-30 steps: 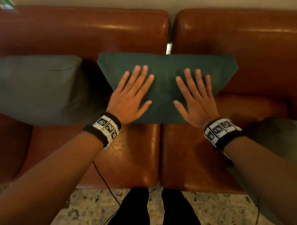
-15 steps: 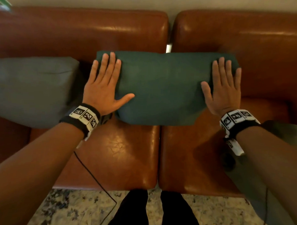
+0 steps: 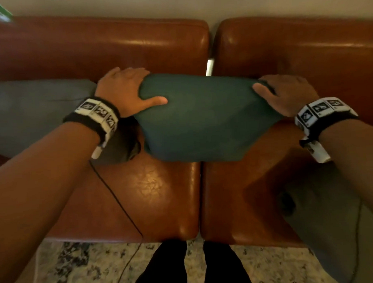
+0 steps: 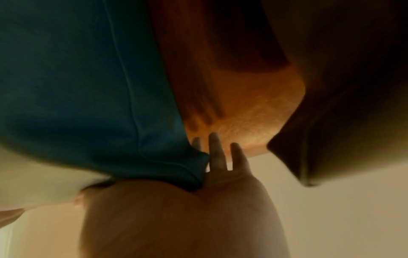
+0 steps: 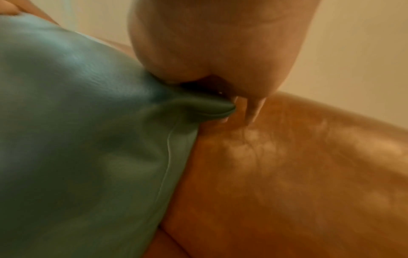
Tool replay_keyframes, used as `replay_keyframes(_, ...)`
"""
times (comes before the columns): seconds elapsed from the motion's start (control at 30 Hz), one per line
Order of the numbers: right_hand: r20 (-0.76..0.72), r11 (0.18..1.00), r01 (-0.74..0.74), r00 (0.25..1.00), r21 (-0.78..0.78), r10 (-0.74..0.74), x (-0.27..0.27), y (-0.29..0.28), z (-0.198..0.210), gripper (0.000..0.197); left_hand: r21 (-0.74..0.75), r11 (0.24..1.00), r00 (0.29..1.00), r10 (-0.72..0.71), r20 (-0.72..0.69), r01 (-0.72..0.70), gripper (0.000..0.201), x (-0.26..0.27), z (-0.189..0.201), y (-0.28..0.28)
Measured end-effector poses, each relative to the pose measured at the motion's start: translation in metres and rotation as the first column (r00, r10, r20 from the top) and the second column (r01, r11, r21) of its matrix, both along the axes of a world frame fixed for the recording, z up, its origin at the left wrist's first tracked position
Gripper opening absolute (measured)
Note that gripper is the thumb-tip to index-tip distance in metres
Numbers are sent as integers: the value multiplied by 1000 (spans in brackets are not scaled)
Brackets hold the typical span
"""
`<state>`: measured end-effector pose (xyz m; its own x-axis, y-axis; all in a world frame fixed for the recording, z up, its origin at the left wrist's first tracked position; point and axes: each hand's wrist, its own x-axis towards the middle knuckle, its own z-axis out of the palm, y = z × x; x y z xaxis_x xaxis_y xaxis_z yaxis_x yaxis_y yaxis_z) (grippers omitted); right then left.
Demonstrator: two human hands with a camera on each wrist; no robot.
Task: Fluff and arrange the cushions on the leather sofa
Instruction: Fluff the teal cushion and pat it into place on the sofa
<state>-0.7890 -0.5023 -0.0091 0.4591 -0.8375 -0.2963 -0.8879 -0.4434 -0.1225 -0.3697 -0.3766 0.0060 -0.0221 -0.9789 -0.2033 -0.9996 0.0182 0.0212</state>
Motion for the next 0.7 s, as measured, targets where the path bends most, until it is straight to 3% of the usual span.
replay_keyframes(0.07, 45, 992, -12, 999, -127, 18, 1, 9, 3, 86, -50, 999, 1000, 18, -19, -19, 102, 1, -2, 10)
replay_keyframes(0.2, 136, 896, -240, 941, -374, 309, 44, 62, -5, 69, -226, 945, 969, -246, -14, 237, 83, -62, -15, 45)
replay_keyframes(0.3, 67, 840, -369, 901, -398, 428, 62, 95, -31, 72, -217, 908, 934, -349, 79, 357, 84, -97, -41, 67)
replay_keyframes(0.5, 37, 926, -166, 981, -339, 190, 24, 99, -43, 79, -209, 943, 965, -244, 90, 258, 86, -64, -50, 76)
replay_keyframes(0.7, -1, 962, 135, 990, -239, -139, -50, 127, -44, 80, -201, 944, 965, -257, 53, 263, 80, -37, -40, 95)
